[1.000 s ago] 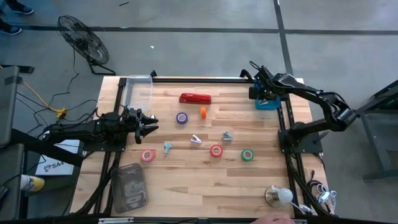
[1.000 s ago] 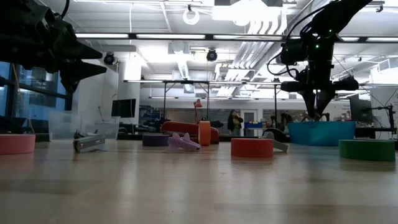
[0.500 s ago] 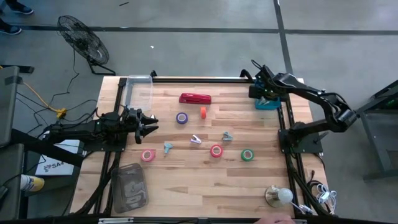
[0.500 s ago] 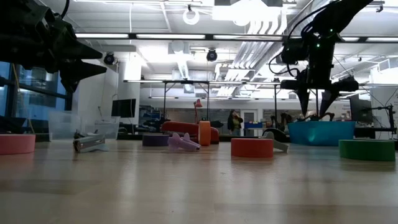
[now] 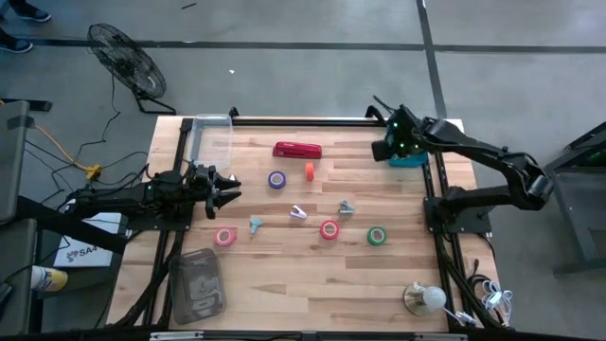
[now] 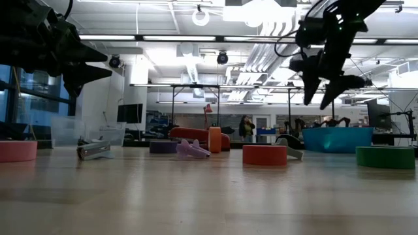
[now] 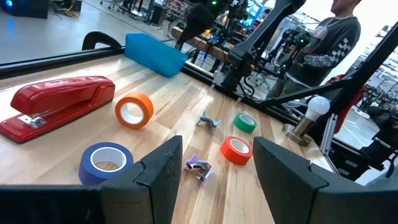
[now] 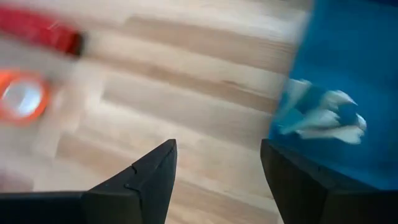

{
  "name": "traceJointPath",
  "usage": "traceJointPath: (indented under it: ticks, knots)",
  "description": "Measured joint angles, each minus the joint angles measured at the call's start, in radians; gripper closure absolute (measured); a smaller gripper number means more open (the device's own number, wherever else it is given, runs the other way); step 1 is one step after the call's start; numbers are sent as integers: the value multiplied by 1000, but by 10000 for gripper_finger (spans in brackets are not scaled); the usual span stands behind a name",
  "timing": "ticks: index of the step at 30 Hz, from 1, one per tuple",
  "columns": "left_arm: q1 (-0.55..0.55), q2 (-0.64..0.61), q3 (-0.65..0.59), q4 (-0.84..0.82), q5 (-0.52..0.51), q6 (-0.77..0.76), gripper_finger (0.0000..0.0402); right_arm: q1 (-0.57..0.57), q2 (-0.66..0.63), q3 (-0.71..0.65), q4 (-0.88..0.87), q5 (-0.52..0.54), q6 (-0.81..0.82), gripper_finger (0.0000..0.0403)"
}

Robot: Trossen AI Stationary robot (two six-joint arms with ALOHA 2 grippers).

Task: Pick and place Stapler, Stapler remover, tape
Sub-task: Put the right light blue staple remover into the blue bin

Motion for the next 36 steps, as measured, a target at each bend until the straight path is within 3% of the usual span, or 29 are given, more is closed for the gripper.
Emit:
traceJointPath:
  ticks: [6, 15, 22, 25, 31, 36]
  knots:
    - [0, 0, 0, 0, 0, 0, 207, 122, 0, 0, 87, -114, -299, 179]
    - [0, 0, 0, 0, 0, 0, 207, 310, 0, 0, 141, -132, -578, 179]
    - [0, 0, 0, 0, 0, 0, 207, 416, 21, 0, 184, -43, -598, 178]
    - [0, 0, 0, 0, 0, 0, 207, 460, 32, -14, 200, -53, -580, 178]
    - [0, 0, 0, 0, 0, 0, 207, 544, 28, -192, 431, -79, -575, 176]
    - [0, 0, 0, 0, 0, 0, 207, 592, 27, -301, 575, -54, -548, 152]
